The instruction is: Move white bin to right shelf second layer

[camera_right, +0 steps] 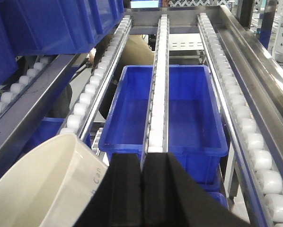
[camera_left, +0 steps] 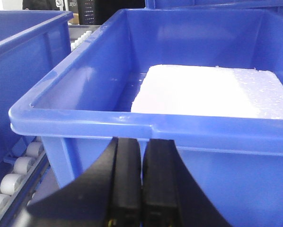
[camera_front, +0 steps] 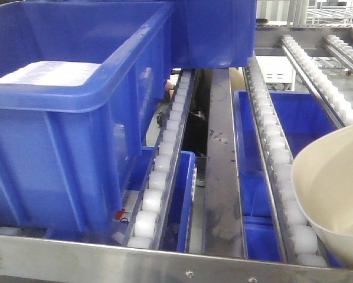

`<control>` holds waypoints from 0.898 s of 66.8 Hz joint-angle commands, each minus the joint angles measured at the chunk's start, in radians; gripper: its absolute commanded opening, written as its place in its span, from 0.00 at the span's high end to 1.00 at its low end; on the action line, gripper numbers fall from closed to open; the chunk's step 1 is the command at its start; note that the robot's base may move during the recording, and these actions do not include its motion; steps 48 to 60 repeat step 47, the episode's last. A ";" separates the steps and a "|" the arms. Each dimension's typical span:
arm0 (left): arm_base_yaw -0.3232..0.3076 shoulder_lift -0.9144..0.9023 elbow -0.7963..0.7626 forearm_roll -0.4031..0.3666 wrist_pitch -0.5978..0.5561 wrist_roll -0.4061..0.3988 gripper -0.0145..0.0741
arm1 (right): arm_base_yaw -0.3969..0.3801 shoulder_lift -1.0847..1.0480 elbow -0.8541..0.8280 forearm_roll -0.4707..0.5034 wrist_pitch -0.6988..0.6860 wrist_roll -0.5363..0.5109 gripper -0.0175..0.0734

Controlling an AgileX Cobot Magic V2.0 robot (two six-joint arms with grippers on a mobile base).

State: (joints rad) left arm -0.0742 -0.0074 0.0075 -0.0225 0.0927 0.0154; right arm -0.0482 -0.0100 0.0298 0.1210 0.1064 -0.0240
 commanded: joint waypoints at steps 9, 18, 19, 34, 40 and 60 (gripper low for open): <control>-0.001 -0.016 0.037 -0.006 -0.083 -0.003 0.74 | -0.002 -0.020 -0.016 -0.011 -0.094 0.000 0.74; -0.001 -0.016 0.037 -0.006 -0.083 -0.003 0.74 | -0.002 -0.020 -0.016 -0.011 -0.094 0.000 0.74; -0.001 -0.016 0.037 -0.006 -0.083 -0.003 0.74 | -0.002 -0.020 -0.016 -0.011 -0.094 0.000 0.74; -0.001 -0.016 0.037 -0.006 -0.083 -0.003 0.74 | -0.002 -0.020 -0.016 -0.011 -0.094 0.000 0.74; -0.001 -0.016 0.037 -0.006 -0.083 -0.003 0.74 | -0.002 -0.020 -0.016 -0.011 -0.094 0.000 0.74; -0.001 -0.016 0.037 -0.006 -0.083 -0.003 0.74 | -0.002 -0.020 -0.016 -0.011 -0.094 0.000 0.74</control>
